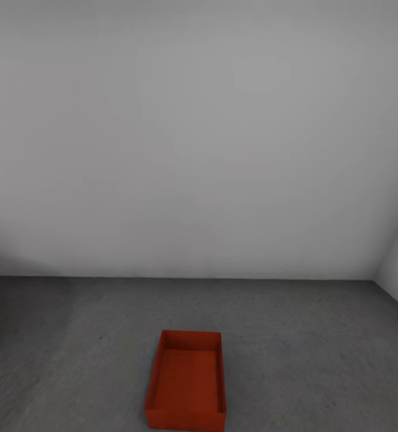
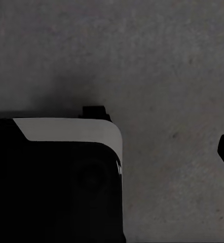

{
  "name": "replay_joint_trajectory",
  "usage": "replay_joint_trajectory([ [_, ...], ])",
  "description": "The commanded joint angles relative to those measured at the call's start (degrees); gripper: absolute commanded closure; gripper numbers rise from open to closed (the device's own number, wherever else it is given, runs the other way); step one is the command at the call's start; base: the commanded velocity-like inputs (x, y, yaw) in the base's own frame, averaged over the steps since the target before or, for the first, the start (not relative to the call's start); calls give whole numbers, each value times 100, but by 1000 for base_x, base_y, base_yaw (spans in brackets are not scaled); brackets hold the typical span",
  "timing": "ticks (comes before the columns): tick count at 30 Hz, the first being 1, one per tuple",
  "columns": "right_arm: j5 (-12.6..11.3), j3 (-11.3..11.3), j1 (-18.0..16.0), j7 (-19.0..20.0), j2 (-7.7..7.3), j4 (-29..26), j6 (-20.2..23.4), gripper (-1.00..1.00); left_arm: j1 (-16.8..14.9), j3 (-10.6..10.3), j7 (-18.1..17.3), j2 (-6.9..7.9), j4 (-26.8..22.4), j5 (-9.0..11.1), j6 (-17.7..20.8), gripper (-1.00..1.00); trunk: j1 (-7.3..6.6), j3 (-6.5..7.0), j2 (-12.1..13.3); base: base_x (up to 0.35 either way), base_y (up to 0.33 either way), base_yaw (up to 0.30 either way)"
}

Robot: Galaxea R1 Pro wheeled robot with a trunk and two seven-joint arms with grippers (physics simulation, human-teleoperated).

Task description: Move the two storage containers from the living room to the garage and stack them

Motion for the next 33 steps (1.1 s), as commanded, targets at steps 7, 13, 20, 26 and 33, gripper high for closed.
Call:
replay_joint_trajectory([
  [7, -46, 48, 134, 257, -61, 17, -28, -100, -4, -49, 14, 0, 1, 50, -15, -100, 0, 57, -4, 0, 0, 0],
  [13, -55, 48, 174, 358, -106, 16, -41, -100, -4, -49, 15, 0, 1, 51, -20, -100, 0, 111, -4, 0, 0, 0],
  [20, -68, 45, 177, 365, -111, 15, -51, -100, -4, -49, 15, 0, 1, 50, -21, -100, 0, 173, -4, 0, 0, 0],
  [26, -73, 39, 177, 366, -117, 15, -53, -100, -4, -49, 13, 0, 1, 46, -23, -100, 0, 227, -4, 0, 0, 0],
  [33, -75, 39, 177, 367, -117, 13, -49, -100, -4, -49, 6, -4, 1, 42, -24, -100, 0, 284, -4, 0, 0, 0],
])
